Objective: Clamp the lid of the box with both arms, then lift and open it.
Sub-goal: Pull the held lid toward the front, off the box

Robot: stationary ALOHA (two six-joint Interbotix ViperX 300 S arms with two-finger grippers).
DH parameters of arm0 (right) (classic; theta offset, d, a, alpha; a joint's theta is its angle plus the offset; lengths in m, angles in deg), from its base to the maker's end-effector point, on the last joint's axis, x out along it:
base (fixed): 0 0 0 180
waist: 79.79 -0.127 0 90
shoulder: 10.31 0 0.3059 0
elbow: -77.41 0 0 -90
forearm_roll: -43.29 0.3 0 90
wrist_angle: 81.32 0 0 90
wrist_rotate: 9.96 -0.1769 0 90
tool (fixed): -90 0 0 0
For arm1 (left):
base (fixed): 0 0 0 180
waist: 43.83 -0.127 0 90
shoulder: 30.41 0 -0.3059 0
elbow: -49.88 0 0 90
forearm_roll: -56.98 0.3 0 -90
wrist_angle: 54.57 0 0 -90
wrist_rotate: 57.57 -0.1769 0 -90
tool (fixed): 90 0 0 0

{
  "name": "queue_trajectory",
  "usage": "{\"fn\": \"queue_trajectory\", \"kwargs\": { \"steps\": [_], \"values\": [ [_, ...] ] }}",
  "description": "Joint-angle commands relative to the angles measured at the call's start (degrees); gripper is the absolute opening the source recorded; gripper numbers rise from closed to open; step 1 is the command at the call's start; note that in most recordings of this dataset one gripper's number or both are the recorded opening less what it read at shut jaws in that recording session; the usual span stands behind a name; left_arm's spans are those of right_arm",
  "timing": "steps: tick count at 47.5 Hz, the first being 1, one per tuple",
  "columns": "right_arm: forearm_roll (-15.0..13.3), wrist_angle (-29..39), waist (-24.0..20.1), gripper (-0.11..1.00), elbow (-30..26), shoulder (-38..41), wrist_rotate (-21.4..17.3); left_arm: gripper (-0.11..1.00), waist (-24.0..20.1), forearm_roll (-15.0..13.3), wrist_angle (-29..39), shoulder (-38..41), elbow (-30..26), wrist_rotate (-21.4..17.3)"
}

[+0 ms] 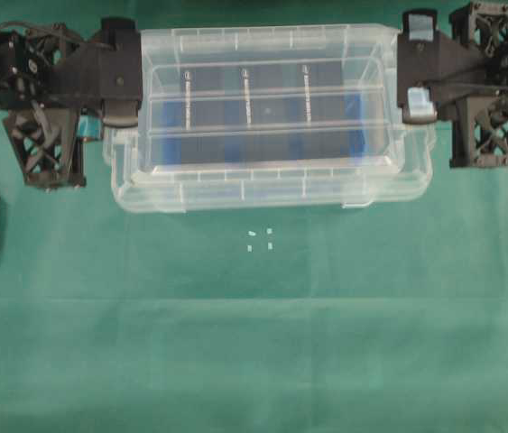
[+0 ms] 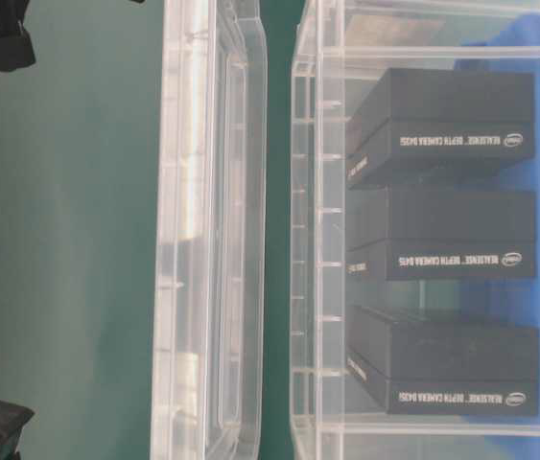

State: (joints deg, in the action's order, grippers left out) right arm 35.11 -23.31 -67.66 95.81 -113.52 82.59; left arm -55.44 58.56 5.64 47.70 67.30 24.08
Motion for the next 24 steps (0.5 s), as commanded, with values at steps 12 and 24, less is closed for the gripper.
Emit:
{"fn": "queue_trajectory", "kwargs": {
  "steps": [12,24],
  "values": [
    [-0.18,-1.05,-9.67,0.00,-3.60,-0.18,-6.33,0.01,6.50,-0.18,-1.23,-0.18,-2.37,3.87],
    [-2.46,0.00,-14.15,0.00,-3.52,-0.09,-12.39,0.01,10.02,-0.18,-1.32,-0.09,-2.37,6.50]
  ]
}}
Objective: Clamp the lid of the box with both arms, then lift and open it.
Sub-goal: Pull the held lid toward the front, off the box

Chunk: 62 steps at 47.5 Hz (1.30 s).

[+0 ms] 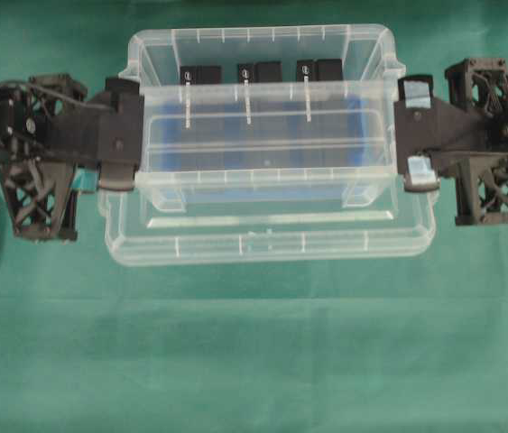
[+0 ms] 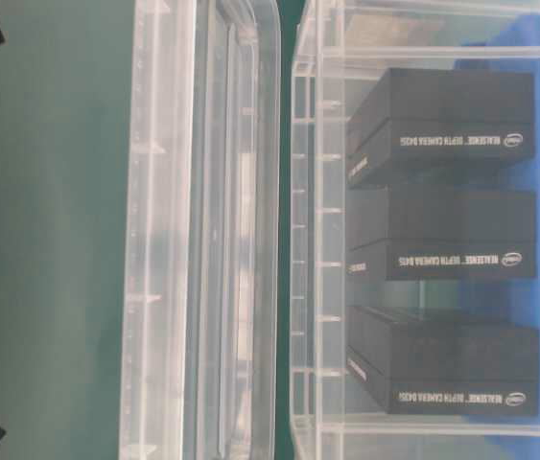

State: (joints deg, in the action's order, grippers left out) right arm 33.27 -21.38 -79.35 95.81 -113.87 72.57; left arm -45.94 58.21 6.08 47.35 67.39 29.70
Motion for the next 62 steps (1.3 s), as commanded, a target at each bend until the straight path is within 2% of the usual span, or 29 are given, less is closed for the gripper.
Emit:
{"fn": "queue_trajectory", "kwargs": {
  "steps": [1,21,32,42,62],
  "values": [
    [-0.79,-1.85,-2.90,0.00,-3.52,0.26,-2.81,0.01,0.70,0.18,-1.67,0.26,-2.46,1.14],
    [-2.81,-0.26,-8.96,0.00,-4.13,1.05,-10.11,0.01,5.36,0.35,-1.85,0.62,-2.46,4.13],
    [-5.80,0.88,-13.62,0.00,-5.27,2.81,-15.29,0.01,7.73,0.35,-1.85,0.70,-2.37,6.06],
    [-7.47,2.64,-17.31,0.00,-6.77,4.75,-19.69,0.01,10.90,0.62,-2.02,1.05,-2.37,9.05],
    [-10.11,5.54,-24.17,0.00,-11.07,9.40,-26.02,0.01,18.02,1.05,-2.55,2.55,-2.46,16.08]
  ]
}}
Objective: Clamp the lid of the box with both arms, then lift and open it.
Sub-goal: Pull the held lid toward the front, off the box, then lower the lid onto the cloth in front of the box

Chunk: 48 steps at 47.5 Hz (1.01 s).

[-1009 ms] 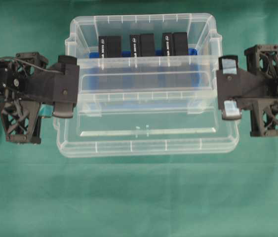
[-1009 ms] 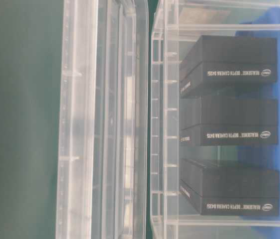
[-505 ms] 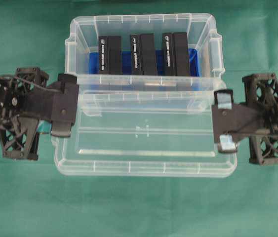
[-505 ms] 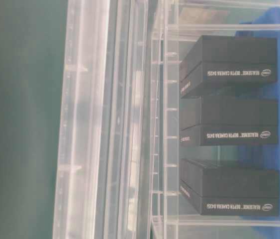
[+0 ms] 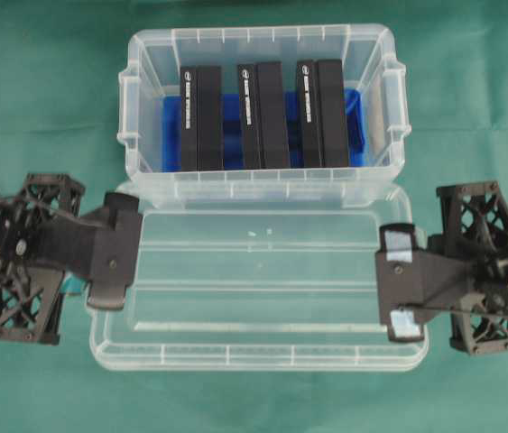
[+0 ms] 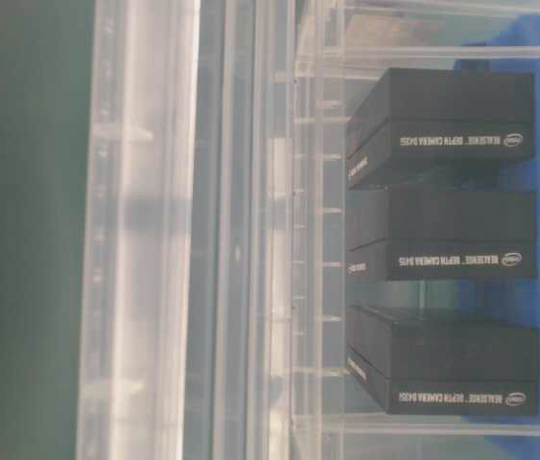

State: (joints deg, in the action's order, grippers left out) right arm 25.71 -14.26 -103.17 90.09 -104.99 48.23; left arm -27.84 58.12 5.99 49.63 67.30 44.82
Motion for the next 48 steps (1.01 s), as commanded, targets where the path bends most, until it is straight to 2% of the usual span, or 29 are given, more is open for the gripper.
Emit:
{"fn": "queue_trajectory", "kwargs": {
  "steps": [1,11,21,34,44,48],
  "values": [
    [-2.64,-1.49,-0.70,0.00,-5.54,0.79,-1.85,0.01,0.18,1.14,-2.46,0.35,-2.37,1.32],
    [-3.34,-0.88,-3.43,0.00,-7.38,2.81,-4.13,0.01,3.16,1.58,-2.46,1.41,-2.55,4.31],
    [-5.19,0.26,-5.71,0.00,-8.17,3.69,-6.94,0.01,5.54,2.02,-2.64,2.37,-2.99,6.94],
    [-5.27,0.26,-6.06,0.00,-8.17,4.66,-8.00,0.01,7.29,4.57,-2.64,2.64,-2.90,10.46],
    [-5.27,-0.09,-6.24,0.00,-7.65,4.83,-8.00,0.01,8.44,8.26,-2.37,2.99,-2.99,13.27],
    [-5.27,-0.44,-6.15,0.00,-7.12,5.10,-8.09,0.01,8.44,8.26,-2.37,3.34,-2.81,13.54]
  ]
}}
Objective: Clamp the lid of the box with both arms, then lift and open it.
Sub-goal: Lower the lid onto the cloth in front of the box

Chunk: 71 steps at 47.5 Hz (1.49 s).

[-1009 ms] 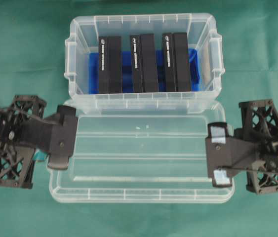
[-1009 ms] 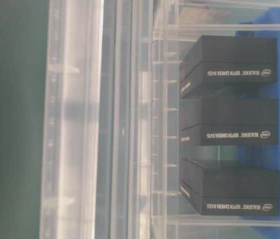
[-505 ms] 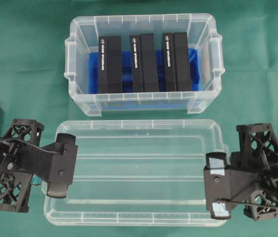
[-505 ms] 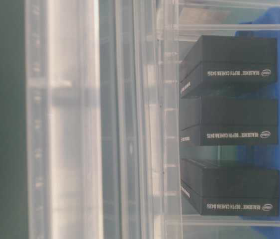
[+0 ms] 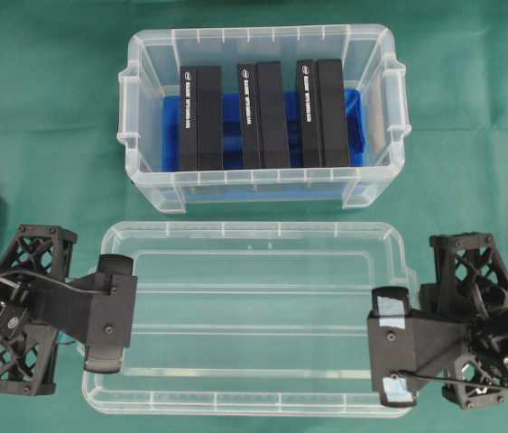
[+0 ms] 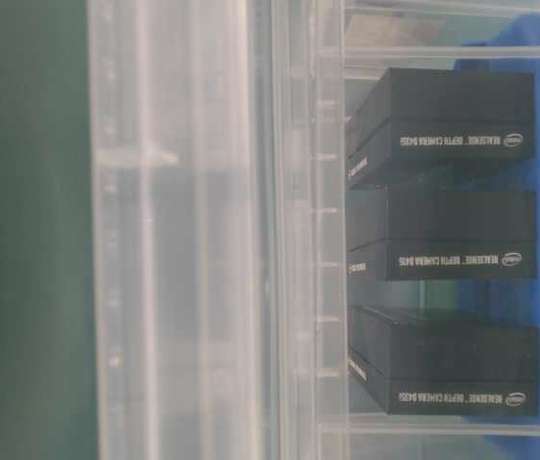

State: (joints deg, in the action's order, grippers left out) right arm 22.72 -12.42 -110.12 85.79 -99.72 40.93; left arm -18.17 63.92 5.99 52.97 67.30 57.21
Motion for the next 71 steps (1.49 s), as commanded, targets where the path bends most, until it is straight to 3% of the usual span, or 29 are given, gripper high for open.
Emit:
{"fn": "queue_trajectory", "kwargs": {
  "steps": [1,15,29,38,53,71],
  "values": [
    [-2.29,-2.64,0.79,0.00,-2.64,-0.09,-0.79,0.01,-1.23,2.46,-2.46,0.09,-2.81,1.14],
    [-2.29,-5.63,0.79,0.00,0.26,0.18,-3.08,0.01,-1.23,2.55,-3.96,1.93,-2.55,1.23],
    [-2.29,-12.92,0.79,0.00,5.80,0.18,-6.77,0.01,-1.14,2.55,-9.32,3.52,0.18,1.58],
    [-2.29,-16.00,0.79,0.00,8.35,0.44,-8.88,0.01,-1.41,2.46,-12.57,4.48,3.34,4.66],
    [-2.29,-20.13,0.79,0.00,10.37,2.72,-9.67,0.01,-1.41,2.46,-19.25,6.59,7.65,8.53],
    [-2.29,-28.21,2.20,0.00,14.41,5.63,-10.63,0.01,-1.41,2.46,-27.07,10.90,10.72,9.05]
  ]
}}
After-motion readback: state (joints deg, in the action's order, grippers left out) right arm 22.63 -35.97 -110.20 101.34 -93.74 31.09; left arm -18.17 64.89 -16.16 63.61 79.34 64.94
